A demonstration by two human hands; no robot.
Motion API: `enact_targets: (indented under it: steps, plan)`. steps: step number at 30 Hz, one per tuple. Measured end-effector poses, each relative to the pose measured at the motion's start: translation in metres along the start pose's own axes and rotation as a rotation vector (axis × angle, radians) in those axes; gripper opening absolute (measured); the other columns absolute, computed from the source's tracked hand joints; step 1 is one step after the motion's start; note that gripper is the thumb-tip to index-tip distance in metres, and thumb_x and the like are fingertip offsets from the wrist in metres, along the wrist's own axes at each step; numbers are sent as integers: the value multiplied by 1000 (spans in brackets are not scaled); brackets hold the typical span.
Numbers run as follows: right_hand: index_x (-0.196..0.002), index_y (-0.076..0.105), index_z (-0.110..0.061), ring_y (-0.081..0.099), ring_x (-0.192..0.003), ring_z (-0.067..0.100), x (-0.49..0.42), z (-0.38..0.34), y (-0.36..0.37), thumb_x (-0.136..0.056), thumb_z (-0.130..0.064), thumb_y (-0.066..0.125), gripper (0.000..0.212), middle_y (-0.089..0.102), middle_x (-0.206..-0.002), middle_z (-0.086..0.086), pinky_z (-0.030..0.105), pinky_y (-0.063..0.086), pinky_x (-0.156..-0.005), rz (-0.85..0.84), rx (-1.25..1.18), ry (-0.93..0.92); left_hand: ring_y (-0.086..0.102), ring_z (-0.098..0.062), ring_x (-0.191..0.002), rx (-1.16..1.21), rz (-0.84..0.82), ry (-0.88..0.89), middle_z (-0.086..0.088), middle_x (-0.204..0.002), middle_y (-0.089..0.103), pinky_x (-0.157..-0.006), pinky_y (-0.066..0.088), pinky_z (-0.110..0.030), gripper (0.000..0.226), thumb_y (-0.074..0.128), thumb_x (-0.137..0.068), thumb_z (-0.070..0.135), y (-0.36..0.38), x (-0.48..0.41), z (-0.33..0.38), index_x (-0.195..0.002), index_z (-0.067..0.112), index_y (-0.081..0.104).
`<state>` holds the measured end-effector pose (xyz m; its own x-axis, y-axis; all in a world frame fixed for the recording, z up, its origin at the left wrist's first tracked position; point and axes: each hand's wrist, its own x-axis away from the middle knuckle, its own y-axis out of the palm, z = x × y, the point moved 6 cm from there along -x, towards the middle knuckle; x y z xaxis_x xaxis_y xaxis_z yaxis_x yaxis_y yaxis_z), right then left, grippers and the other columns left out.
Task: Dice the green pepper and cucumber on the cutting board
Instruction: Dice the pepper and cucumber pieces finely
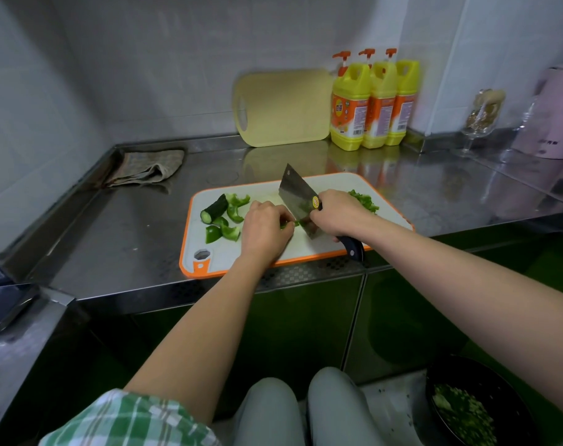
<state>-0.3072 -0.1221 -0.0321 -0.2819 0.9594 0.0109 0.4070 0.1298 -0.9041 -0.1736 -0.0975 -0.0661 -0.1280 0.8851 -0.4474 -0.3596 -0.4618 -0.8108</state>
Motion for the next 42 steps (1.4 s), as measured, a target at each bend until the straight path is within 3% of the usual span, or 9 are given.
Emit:
enact_targets:
  steps: [5, 8, 16, 23, 25, 27, 30, 39, 42]
  plan:
    - [-77, 43, -12, 59, -50, 27, -1, 7, -6, -94, -15, 45, 17, 54, -72, 10, 29, 48, -52, 60, -31, 4, 48, -25, -96, -3, 20, 2, -3, -89, 65, -77, 34, -31, 18, 61, -87, 25, -2, 0, 0, -99, 22, 75]
    - [-72, 40, -15, 58, -47, 26, 3, 3, -10, -94, -16, 46, 23, 52, -70, 8, 25, 42, -46, 47, -43, -35, 47, -26, -101, -52, 48, -22, -2, -95, 67, -83, 35, -36, 21, 62, -84, 29, -4, 0, -1, -101, 22, 72]
    - [-88, 52, -4, 58, -45, 27, 5, -11, -1, -90, -10, 45, 9, 56, -66, 14, 26, 46, -47, -64, 28, -8, 44, -27, -101, -87, 40, -87, -3, -94, 66, -77, 28, -34, 15, 61, -84, 30, -6, 2, -3, -91, 23, 73]
    - [-91, 49, -8, 62, -79, 34, 1, -9, -3, -92, -15, 47, 7, 55, -89, 13, 39, 54, -69, 58, 44, -17, 46, -28, -101, -45, 29, -61, -3, -91, 67, -75, 26, -32, 16, 62, -87, 29, -5, 1, -3, -94, 26, 76]
    - [-91, 49, -7, 62, -69, 33, 3, -8, -9, -93, -17, 46, 10, 56, -84, 13, 39, 56, -66, 59, -5, -27, 46, -28, -101, -30, 22, -40, -3, -90, 68, -77, 30, -33, 16, 62, -88, 29, -3, 0, -3, -95, 26, 76]
    - [-89, 50, -6, 60, -54, 29, 6, -9, -12, -94, -16, 45, 12, 57, -76, 13, 31, 51, -54, 13, -4, -31, 46, -27, -102, -5, 19, -34, -3, -90, 69, -80, 33, -34, 14, 64, -88, 30, -2, 0, -3, -95, 26, 76]
    - [-88, 52, -3, 57, -47, 26, 8, -12, -8, -92, -11, 44, 11, 57, -64, 14, 26, 45, -46, -77, 80, -12, 46, -27, -103, 24, 26, -37, -3, -90, 70, -81, 34, -35, 14, 66, -87, 31, -2, -1, -3, -94, 25, 76]
    - [-83, 47, -10, 59, -50, 25, -1, -3, -1, -93, -17, 46, 12, 55, -71, 8, 32, 51, -56, 69, -2, 2, 41, -24, -109, 21, 12, -108, 4, -101, 66, -82, 27, -33, 25, 68, -81, 36, -8, 3, -5, -104, 30, 72]
    - [-84, 49, -9, 60, -50, 27, 3, -6, -8, -94, -19, 46, 14, 58, -73, 10, 31, 51, -54, 33, -27, -19, 39, -24, -110, -32, 5, -149, 3, -102, 66, -85, 27, -35, 23, 67, -78, 37, -8, 6, -7, -99, 30, 74]
